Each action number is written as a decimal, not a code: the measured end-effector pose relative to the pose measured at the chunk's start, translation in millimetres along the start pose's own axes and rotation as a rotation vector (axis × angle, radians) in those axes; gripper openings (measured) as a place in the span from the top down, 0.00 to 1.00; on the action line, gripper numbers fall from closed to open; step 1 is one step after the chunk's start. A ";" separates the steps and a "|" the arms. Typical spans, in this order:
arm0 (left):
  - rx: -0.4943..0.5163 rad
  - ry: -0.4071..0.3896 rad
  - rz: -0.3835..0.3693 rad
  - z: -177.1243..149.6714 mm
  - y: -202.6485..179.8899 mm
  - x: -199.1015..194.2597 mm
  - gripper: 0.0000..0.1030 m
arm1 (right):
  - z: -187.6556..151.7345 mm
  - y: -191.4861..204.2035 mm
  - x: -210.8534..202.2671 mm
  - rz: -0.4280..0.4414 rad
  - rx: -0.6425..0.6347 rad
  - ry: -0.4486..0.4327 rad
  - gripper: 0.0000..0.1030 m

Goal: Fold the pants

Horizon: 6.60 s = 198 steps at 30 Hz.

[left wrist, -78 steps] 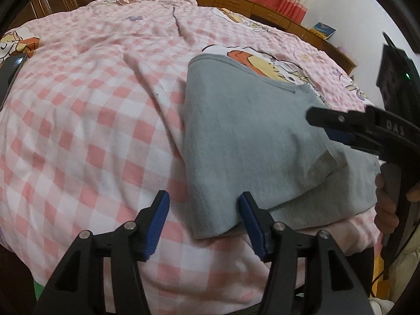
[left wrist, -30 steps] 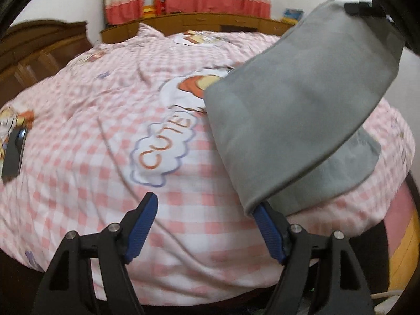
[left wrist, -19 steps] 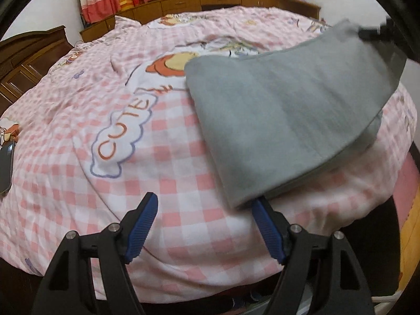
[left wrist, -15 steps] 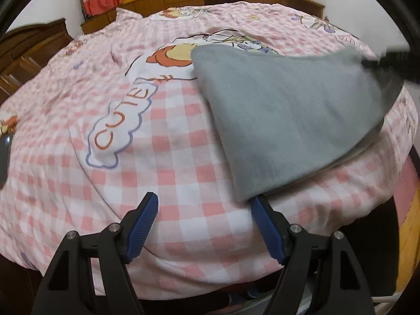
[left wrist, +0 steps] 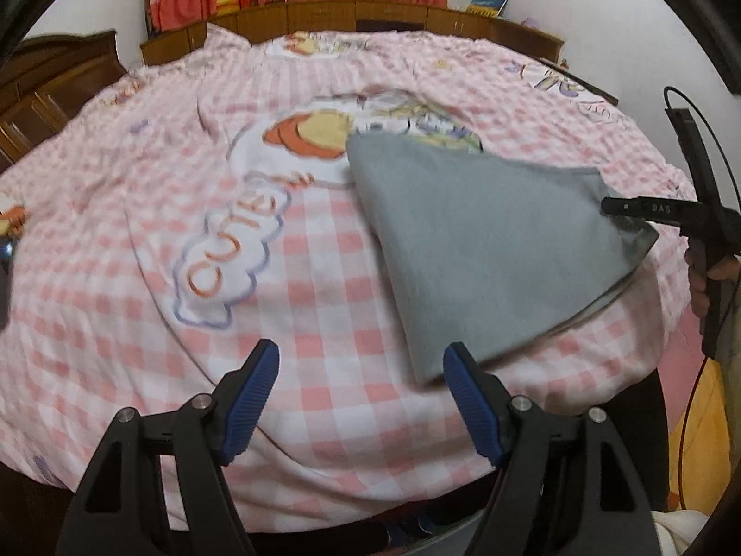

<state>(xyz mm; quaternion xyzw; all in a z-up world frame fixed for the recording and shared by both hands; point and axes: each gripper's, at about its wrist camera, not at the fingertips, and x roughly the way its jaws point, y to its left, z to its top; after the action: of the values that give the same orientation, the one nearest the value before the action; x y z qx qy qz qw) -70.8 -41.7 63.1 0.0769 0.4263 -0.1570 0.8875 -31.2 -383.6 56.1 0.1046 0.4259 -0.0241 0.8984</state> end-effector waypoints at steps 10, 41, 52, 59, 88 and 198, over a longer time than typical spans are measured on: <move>-0.038 -0.048 -0.067 52.4 5.5 4.0 0.25 | 18.1 19.4 -6.3 0.039 -0.044 -0.039 0.73; -0.088 0.035 -0.165 114.7 -3.0 112.4 0.70 | 13.7 8.5 16.4 -0.004 -0.076 -0.056 0.73; -0.033 0.042 -0.138 75.6 -19.1 74.4 0.48 | -42.8 13.9 -10.9 -0.019 -0.079 0.017 0.73; -0.046 0.088 -0.139 54.4 -14.4 88.8 0.41 | -56.3 10.1 8.3 -0.018 -0.073 0.037 0.73; -0.145 0.078 -0.285 21.4 -9.1 74.1 0.40 | -63.3 58.5 -11.3 0.111 0.008 0.056 0.66; 0.020 0.079 -0.219 75.9 -92.2 67.9 0.35 | 23.1 1.1 -46.2 0.167 0.023 -0.064 0.90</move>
<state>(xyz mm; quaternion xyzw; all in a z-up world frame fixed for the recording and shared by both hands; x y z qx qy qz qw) -7.0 -163.2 57.3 0.0448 0.4651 -0.2539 0.8469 -42.9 -389.5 106.1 0.1492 0.3866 0.0427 0.9091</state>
